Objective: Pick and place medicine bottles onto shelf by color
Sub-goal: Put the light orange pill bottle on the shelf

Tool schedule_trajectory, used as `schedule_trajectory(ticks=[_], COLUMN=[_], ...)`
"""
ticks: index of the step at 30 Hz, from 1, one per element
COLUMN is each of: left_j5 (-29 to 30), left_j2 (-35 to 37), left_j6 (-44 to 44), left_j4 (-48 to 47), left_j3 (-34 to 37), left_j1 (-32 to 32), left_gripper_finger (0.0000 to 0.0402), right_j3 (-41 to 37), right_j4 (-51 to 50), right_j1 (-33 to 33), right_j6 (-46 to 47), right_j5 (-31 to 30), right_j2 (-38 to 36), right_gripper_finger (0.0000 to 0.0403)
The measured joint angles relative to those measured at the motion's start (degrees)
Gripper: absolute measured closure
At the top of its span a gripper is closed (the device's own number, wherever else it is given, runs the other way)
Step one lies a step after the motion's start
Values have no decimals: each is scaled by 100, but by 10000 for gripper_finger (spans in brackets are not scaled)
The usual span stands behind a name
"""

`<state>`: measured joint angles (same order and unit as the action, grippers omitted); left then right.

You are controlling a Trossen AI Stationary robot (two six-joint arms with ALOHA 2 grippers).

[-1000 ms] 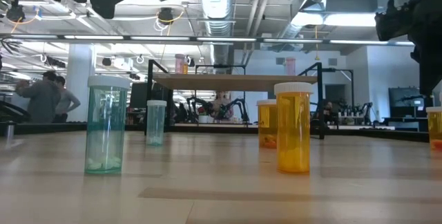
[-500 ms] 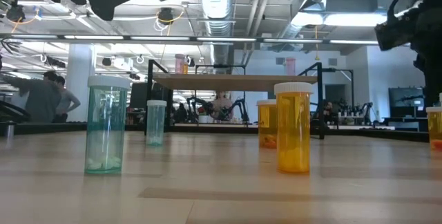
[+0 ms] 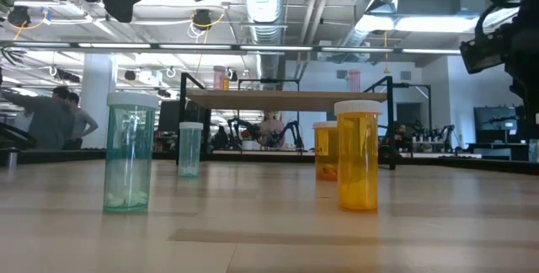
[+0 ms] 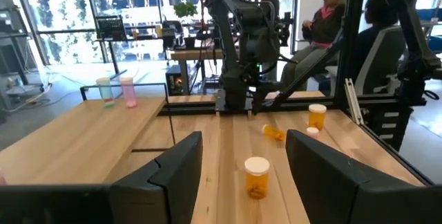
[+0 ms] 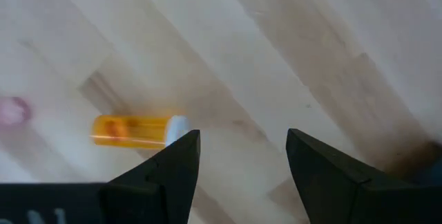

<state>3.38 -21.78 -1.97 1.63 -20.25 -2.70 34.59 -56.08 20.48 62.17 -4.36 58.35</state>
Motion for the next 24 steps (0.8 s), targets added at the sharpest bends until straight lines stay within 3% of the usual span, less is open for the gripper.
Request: schedule_trajectory(ticks=[8, 17, 24], left_j5=[7, 5, 6], left_j2=[-6, -6, -6], left_j6=[178, 279, 312], left_j4=[-4, -4, -4], left_j3=[0, 0, 0], left_j1=[0, 0, 0], left_gripper_finger=[203, 203, 203], right_j3=[0, -20, -554], right_j4=[992, 1121, 2078], right_j1=[70, 422, 908], right_j6=[883, 2106, 3277], right_j5=[581, 432, 449], right_j2=[0, 15, 15], right_gripper_finger=[164, 164, 164])
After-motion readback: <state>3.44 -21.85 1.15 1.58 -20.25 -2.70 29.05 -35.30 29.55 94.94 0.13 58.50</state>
